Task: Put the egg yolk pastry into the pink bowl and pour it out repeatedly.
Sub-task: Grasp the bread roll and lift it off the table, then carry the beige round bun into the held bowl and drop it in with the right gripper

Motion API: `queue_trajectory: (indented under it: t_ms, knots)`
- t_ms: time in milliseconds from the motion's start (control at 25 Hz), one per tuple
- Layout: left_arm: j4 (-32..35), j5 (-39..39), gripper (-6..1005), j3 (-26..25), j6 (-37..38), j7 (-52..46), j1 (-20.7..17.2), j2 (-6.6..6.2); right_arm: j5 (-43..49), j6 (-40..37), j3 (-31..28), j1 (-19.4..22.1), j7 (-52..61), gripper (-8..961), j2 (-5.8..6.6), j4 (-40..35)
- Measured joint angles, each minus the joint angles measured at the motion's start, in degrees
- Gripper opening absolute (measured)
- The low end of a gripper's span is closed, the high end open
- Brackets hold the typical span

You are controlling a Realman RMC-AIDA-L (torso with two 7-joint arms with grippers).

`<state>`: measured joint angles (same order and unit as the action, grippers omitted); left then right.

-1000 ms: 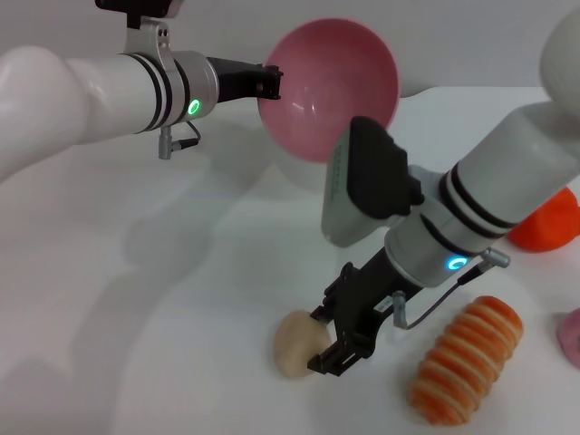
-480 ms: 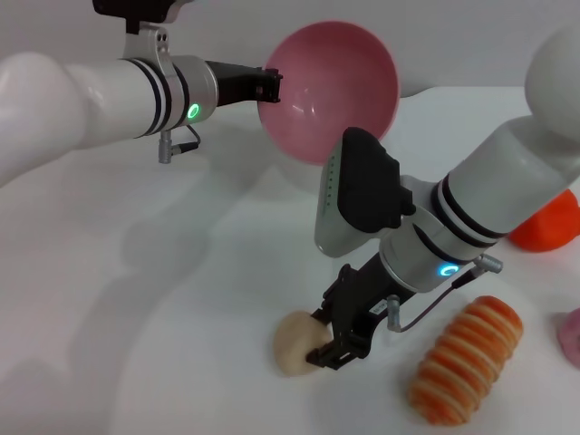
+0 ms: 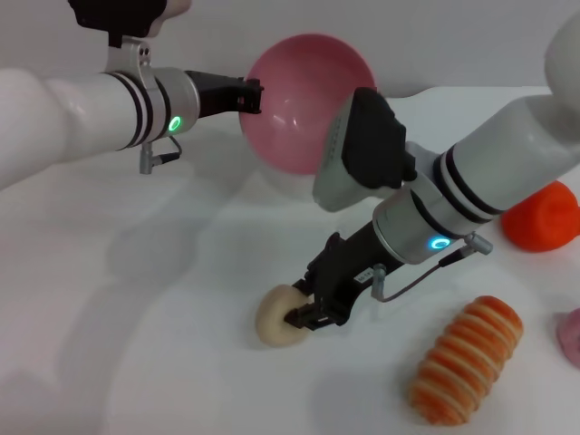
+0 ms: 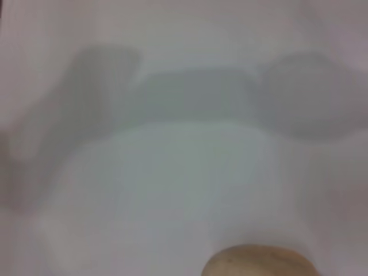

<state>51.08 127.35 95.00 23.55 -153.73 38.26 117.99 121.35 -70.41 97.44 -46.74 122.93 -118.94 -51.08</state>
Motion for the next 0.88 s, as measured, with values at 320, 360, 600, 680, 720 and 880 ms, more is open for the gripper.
queue_trajectory:
  t_ms: [320,360,600,680,720,880]
  knots:
    - [0.37,-0.07,41,-0.13,0.79,0.40,-0.91,0.07,-0.50,-3.00,-1.13,0.83,0.17,340,0.04,1.45]
    - [0.37,-0.07,41,-0.13,0.79,0.40,-0.91,0.07,-0.50,-3.92,-1.34,1.07,0.17,315,0.08,1.20]
    - [0.58,-2.26,41,-0.17,1.75,0.41,-1.31,0.11,-0.16,-13.17,-8.19,5.81,-0.18,269,0.38,-8.67]
    - [0.70,-2.26,41,-0.17,2.55,0.46,-1.31,0.12,-0.09,-16.55,-11.51,8.93,-0.16,252,0.42,-16.04]
    - [0.80,-2.27,41,-0.17,2.95,0.44,-1.31,0.13,-0.09,-18.07,-13.38,10.43,-0.13,244,0.44,-20.11]
    - [1.31,-2.54,41,-0.16,5.00,0.12,-1.29,0.13,-0.28,-22.06,-21.69,15.05,0.11,218,0.18,-34.65]
